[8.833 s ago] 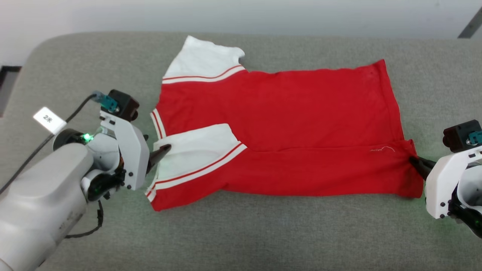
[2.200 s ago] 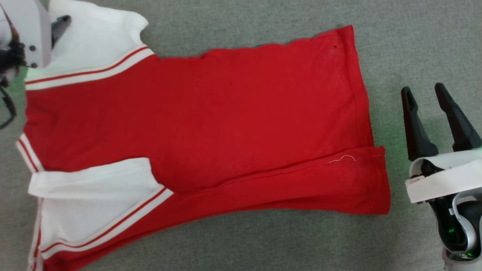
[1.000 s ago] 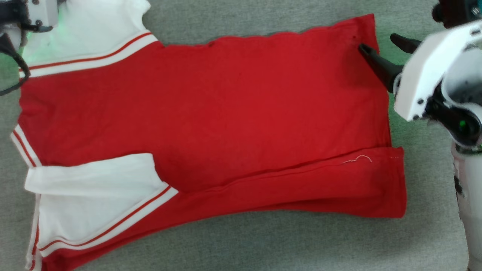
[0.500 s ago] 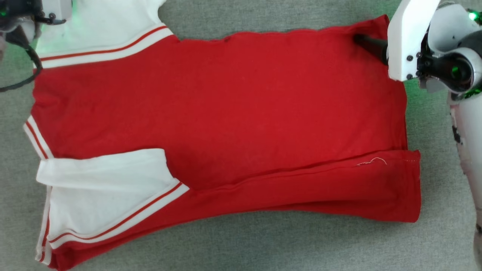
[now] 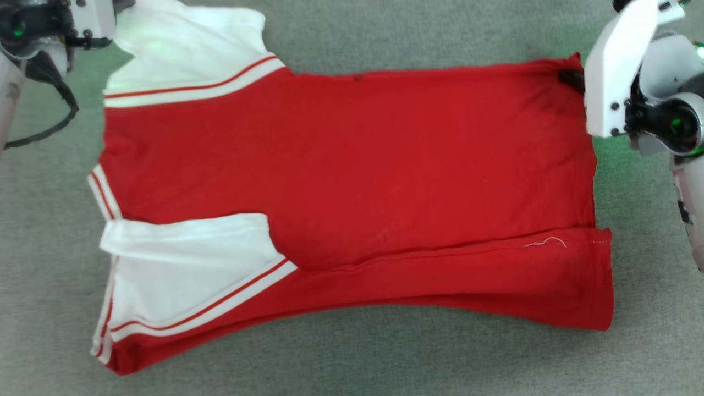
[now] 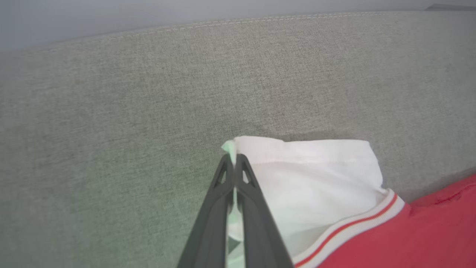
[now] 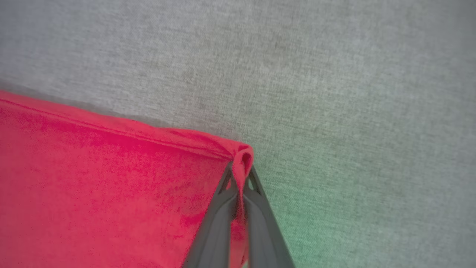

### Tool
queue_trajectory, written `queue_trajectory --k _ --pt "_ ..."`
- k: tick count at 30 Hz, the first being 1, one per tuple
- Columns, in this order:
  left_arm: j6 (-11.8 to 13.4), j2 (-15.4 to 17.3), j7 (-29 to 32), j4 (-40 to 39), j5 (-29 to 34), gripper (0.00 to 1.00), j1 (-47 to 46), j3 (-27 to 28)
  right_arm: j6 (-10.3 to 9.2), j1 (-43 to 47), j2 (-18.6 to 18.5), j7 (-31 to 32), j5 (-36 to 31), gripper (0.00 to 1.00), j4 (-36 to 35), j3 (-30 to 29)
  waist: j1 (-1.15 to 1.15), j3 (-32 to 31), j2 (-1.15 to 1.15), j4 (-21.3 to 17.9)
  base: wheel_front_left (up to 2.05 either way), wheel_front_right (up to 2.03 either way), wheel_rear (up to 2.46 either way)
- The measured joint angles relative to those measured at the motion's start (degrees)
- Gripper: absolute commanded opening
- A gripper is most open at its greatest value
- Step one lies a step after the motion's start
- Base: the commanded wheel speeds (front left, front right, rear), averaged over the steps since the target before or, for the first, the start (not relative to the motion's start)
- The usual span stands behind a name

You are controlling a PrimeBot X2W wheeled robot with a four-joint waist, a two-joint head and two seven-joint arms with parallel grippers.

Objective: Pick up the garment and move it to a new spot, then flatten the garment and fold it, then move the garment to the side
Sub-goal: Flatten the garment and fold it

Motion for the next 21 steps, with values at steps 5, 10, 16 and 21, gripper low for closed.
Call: queue_trajectory --k 5,10,16,21 --pt "-0.01 0.13 0.86 -2.11 -0.49 0.00 0.26 -0.32 0.00 2.61 -2.30 -2.16 1.20 0.00 -1.44 0.49 0.00 -3.27 0.00 1.39 0.00 0.00 0.00" --pt "-0.01 1.05 1.15 -6.62 -0.66 0.00 2.58 -1.02 0.00 7.35 -5.03 -3.02 2.92 0.00 -4.80 1.36 0.00 -6.95 0.00 2.99 0.00 0.00 0.00" --pt "0.70 4.28 1.25 -14.49 -1.09 0.00 7.53 -1.76 0.00 15.31 -8.50 -3.68 5.12 0.00 -9.83 0.62 0.00 -11.52 0.00 4.92 0.00 0.00 0.00" --pt "4.81 9.15 1.22 -26.47 -1.92 0.00 13.98 -2.23 0.00 23.51 -10.37 -3.78 5.54 0.00 -14.92 -1.99 0.00 -15.09 0.00 6.36 0.00 0.00 0.00"
